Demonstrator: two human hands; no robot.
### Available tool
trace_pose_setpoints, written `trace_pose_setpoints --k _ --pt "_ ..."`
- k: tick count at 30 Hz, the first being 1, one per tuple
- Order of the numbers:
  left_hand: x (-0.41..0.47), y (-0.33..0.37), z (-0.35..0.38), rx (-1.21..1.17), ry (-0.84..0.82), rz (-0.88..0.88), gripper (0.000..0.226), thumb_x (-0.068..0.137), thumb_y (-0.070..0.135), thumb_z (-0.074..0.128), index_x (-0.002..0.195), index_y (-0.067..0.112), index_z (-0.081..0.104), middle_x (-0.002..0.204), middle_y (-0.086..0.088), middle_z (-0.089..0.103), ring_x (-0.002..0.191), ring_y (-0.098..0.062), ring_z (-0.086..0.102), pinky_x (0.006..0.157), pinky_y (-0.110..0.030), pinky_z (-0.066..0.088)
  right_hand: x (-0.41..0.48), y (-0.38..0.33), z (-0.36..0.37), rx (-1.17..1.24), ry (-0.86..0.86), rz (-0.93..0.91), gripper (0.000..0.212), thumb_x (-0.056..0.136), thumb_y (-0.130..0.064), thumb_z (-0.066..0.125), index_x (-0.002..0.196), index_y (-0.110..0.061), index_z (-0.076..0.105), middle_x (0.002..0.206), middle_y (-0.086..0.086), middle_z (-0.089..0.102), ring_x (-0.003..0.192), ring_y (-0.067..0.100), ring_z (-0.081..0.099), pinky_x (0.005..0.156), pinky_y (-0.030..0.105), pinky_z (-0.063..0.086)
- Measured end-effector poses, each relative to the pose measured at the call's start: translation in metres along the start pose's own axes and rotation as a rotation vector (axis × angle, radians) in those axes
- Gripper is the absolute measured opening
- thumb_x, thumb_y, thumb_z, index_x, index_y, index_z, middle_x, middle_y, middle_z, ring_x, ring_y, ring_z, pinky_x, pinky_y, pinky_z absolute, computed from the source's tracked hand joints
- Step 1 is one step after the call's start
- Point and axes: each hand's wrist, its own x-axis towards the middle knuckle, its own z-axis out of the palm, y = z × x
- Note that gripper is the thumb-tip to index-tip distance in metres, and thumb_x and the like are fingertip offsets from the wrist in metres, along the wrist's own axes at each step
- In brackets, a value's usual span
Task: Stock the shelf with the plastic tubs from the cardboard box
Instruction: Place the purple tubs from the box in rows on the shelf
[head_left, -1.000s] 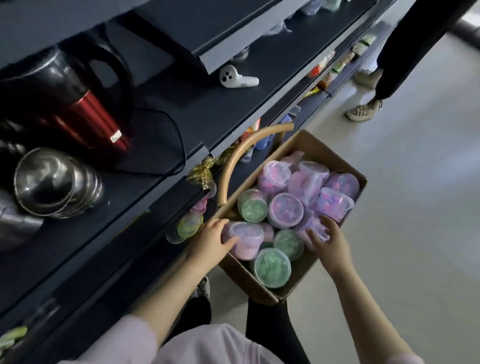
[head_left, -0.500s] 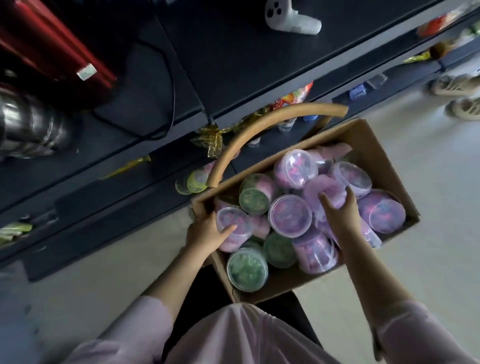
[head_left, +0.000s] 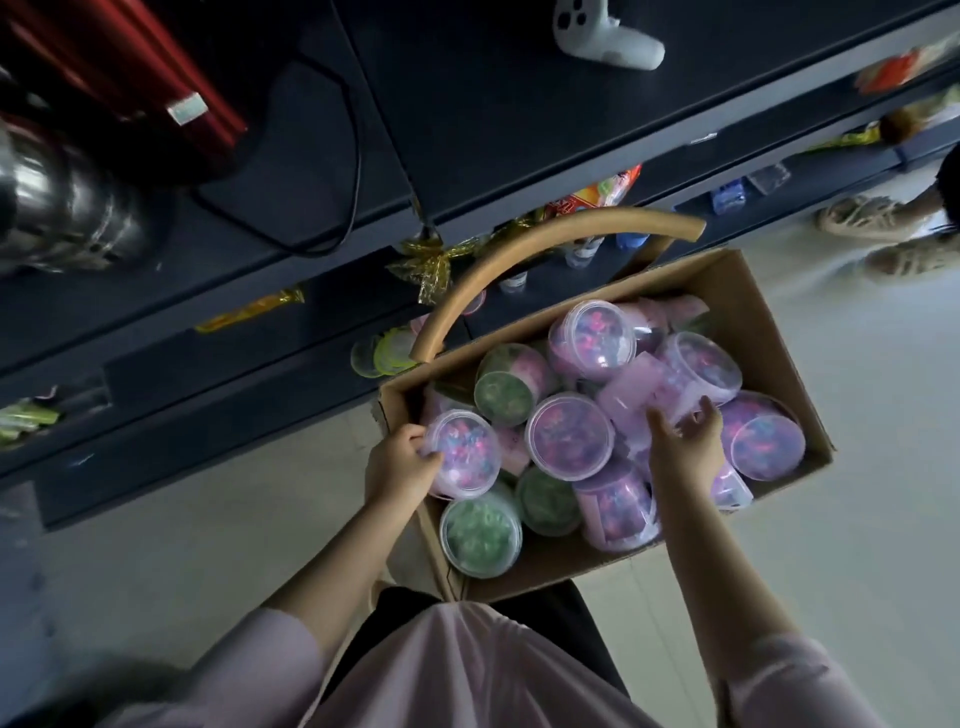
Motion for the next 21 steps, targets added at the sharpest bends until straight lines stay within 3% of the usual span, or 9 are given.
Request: trace_pose_setpoints --k 2,4,8,10,13,15,18,21 --pt "-0.003 -0.003 -0.010 -0.066 0.023 0.022 0.032 0.075 0.019 0.072 0.107 0.015 0.066 0.102 0.000 0.072 0.091 -0.016 0.066 0.079 -0.028 0.052 -0.017 -0.001 -0.011 -0.012 0.013 -0.081 0.059 0.087 -0.028 0.066 0.140 -0.011 0.043 0.137 0.011 0.055 0.126 0.028 0.052 0.104 0.038 0.043" --pt "-0.009 -0.006 -0.026 -0.183 0.034 0.020 0.034 0.074 0.019 0.071 0.108 0.013 0.066 0.102 -0.003 0.072 0.092 -0.018 0.066 0.082 -0.031 0.053 -0.037 -0.005 -0.021 -0.053 0.015 -0.178 0.050 0.088 -0.025 0.066 0.132 -0.010 0.051 0.129 0.009 0.061 0.120 0.027 0.056 0.101 0.043 0.045" --pt "-0.028 -0.021 -0.071 -0.537 0.021 -0.025 0.024 0.078 0.010 0.066 0.100 0.020 0.066 0.102 -0.003 0.070 0.093 -0.021 0.066 0.084 -0.044 0.056 -0.090 -0.028 -0.026 -0.054 -0.040 -0.326 0.050 0.087 -0.028 0.066 0.134 -0.015 0.054 0.118 -0.003 0.065 0.105 0.015 0.061 0.090 0.032 0.047" --pt "-0.039 -0.037 -0.103 -0.712 0.013 -0.037 0.027 0.082 0.006 0.066 0.106 0.017 0.067 0.095 0.002 0.069 0.086 -0.014 0.066 0.071 -0.035 0.059 -0.126 -0.047 -0.018 -0.045 -0.051 -0.411 0.049 0.085 -0.035 0.067 0.130 -0.019 0.058 0.101 -0.006 0.065 0.091 0.009 0.059 0.080 0.026 0.044" --pt "-0.063 -0.073 -0.163 -0.953 0.034 -0.012 0.032 0.083 0.002 0.065 0.113 0.013 0.067 0.097 0.001 0.070 0.086 -0.011 0.067 0.055 -0.020 0.055 -0.193 -0.075 0.002 -0.059 -0.075 -0.583 0.042 0.088 -0.032 0.065 0.129 -0.024 0.060 0.086 -0.005 0.064 0.082 0.013 0.058 0.076 0.027 0.042" --pt "-0.084 -0.105 -0.206 -1.044 0.058 0.062 0.033 0.083 0.001 0.065 0.112 0.015 0.070 0.099 0.001 0.072 0.086 -0.011 0.069 0.058 -0.021 0.056 -0.243 -0.091 0.020 -0.056 -0.132 -0.720 0.040 0.089 -0.029 0.064 0.129 -0.025 0.061 0.088 -0.005 0.066 0.083 0.012 0.060 0.076 0.026 0.042" --pt "-0.118 -0.159 -0.273 -1.126 0.115 0.163 0.028 0.083 0.001 0.066 0.105 0.018 0.071 0.088 0.008 0.074 0.081 -0.008 0.071 0.058 -0.023 0.056 -0.323 -0.112 0.047 0.006 -0.240 -0.873 0.040 0.090 -0.026 0.064 0.131 -0.023 0.060 0.110 -0.003 0.070 0.101 0.007 0.062 0.083 0.020 0.043" --pt "-0.154 -0.206 -0.343 -1.210 0.247 0.228 0.023 0.083 0.002 0.067 0.097 0.020 0.072 0.081 0.006 0.074 0.075 -0.009 0.070 0.056 -0.024 0.056 -0.395 -0.142 0.066 0.053 -0.342 -1.041 0.039 0.090 -0.025 0.064 0.129 -0.021 0.062 0.115 0.001 0.070 0.100 0.004 0.062 0.081 0.010 0.044"
